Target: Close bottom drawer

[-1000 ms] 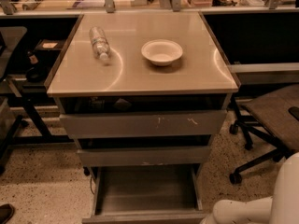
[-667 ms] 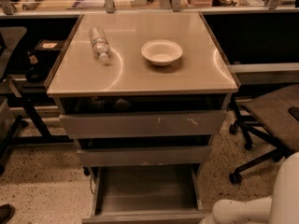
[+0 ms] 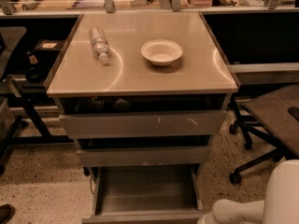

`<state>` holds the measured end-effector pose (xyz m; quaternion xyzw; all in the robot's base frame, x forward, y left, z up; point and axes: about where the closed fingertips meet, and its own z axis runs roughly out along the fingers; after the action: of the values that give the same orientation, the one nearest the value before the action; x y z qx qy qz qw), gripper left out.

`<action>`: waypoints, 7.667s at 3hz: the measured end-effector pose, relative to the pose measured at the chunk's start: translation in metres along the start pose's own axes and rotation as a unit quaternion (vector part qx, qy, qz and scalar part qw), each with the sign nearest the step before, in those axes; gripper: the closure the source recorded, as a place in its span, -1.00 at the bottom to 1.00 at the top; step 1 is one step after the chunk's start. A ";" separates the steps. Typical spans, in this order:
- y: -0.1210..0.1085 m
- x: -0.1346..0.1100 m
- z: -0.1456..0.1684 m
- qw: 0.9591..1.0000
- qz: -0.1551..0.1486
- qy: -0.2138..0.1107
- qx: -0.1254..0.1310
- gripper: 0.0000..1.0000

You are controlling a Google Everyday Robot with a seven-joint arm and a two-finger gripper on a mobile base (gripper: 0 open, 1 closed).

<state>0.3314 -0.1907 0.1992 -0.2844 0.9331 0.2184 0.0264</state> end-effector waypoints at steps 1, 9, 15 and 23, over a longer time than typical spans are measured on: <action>-0.019 -0.012 0.014 1.000 0.023 -0.018 0.001 1.00; -0.051 -0.136 0.017 0.991 0.028 -0.131 0.011 0.16; -0.051 -0.136 0.018 0.991 0.028 -0.131 0.011 -0.18; -0.106 -0.251 0.011 0.970 0.042 -0.232 0.061 1.00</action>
Offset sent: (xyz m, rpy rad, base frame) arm 0.0639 0.0040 -0.0399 0.0572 -0.0454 -0.1420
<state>0.5980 -0.1346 0.1910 -0.1845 0.9240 0.2224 0.2505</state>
